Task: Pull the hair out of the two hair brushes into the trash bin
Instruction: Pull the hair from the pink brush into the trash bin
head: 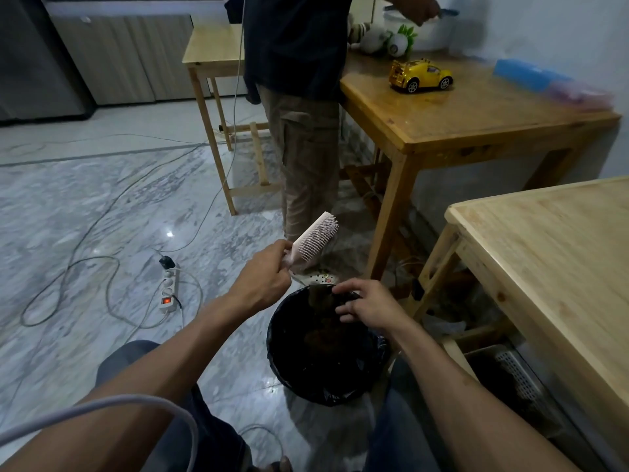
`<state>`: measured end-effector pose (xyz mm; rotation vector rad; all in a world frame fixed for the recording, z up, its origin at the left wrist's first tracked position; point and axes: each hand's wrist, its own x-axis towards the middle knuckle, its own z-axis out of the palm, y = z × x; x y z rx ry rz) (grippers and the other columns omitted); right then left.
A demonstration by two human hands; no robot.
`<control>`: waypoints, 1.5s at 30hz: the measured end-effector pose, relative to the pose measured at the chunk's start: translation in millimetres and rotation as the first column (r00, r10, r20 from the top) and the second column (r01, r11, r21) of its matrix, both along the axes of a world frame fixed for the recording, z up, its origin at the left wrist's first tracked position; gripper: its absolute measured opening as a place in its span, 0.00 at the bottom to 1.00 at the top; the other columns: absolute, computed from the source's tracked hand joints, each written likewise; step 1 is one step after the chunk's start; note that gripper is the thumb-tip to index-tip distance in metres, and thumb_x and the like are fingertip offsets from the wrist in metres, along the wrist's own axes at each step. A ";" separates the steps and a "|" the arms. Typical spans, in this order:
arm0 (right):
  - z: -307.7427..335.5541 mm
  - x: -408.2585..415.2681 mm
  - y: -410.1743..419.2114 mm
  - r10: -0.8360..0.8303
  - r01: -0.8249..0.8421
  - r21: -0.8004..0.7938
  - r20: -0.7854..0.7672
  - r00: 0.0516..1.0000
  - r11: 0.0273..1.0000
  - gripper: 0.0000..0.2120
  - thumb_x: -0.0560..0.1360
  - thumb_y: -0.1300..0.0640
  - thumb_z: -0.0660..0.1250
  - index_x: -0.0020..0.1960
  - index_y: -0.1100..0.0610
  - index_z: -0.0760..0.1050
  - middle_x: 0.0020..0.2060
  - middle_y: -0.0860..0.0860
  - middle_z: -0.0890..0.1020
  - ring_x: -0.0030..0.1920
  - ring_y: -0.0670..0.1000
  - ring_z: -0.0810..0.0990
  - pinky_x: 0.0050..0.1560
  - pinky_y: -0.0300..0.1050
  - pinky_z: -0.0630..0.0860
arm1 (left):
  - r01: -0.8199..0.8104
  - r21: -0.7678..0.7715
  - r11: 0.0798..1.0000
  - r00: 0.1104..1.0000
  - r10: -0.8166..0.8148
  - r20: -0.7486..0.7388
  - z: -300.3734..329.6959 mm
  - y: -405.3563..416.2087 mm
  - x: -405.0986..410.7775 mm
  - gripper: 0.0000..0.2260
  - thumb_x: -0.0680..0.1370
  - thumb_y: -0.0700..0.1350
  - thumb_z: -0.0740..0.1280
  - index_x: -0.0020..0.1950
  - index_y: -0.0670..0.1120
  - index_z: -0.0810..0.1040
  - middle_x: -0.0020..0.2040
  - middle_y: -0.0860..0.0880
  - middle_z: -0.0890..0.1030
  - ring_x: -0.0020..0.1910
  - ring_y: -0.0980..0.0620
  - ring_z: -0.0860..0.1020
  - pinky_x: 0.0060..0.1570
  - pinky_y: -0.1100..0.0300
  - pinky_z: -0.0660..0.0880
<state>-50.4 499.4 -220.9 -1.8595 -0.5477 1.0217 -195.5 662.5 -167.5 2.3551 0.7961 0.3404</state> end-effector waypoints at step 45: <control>23.8 -0.5 19.9 0.000 0.039 -0.154 0.245 0.970 0.987 0.10 0.75 0.69 0.72 0.53 0.58 0.84 0.47 0.54 0.85 0.35 0.53 0.88 0.33 0.44 0.85 | -0.015 0.034 0.999 0.998 0.017 -0.058 -8.2 8.5 -18.9 0.16 0.80 0.36 0.60 0.67 0.43 0.74 0.53 0.39 0.84 0.48 0.39 0.80 0.47 0.44 0.78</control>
